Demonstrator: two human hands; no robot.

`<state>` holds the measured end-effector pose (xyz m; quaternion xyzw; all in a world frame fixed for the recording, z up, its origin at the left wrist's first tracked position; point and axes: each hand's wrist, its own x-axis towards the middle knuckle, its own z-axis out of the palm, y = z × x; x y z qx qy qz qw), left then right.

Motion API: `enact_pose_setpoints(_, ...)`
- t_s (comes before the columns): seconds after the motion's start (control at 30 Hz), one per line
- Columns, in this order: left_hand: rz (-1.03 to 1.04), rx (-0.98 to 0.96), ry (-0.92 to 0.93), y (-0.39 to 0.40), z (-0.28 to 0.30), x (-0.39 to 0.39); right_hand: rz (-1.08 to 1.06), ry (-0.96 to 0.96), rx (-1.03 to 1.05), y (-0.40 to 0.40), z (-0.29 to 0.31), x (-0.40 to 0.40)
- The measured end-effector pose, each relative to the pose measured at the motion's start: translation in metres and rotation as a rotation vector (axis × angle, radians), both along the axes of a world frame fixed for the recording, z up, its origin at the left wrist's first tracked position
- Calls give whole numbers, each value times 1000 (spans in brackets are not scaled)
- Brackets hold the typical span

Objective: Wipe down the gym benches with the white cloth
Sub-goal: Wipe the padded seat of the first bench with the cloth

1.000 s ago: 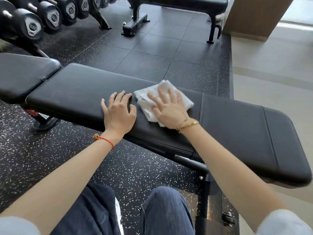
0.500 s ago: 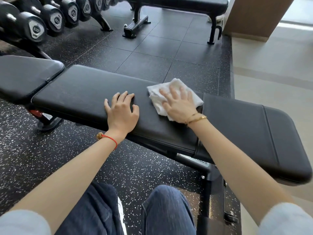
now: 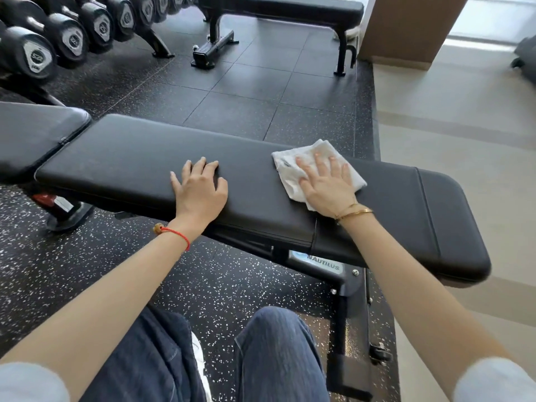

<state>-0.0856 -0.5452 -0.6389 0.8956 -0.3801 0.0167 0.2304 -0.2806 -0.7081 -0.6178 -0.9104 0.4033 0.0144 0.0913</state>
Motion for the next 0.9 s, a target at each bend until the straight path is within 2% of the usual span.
enact_pose_setpoints(0.23,-206,-21,-34,-31,1,-64,203,-86,-120,71,-14,-79)
enact_pose_setpoints(0.33,-241,-25,-42,-46,-1,-85,118,-83,-57,39,-15,-87)
enact_pose_setpoints(0.5,-230,19,-54,-57,-5,-104,-223,-41,32,-56,0,-51)
enact_pose_setpoints(0.63,-218,27,-61,-59,-5,-108,-169,-39,26,-43,0,-50)
enact_pose_setpoints(0.8,-308,10,-32,-74,0,-134,-29,-105,-23,29,-6,-114)
enact_pose_setpoints(0.9,-310,33,-29,-83,-2,-149,-107,-81,-83,32,-9,-157)
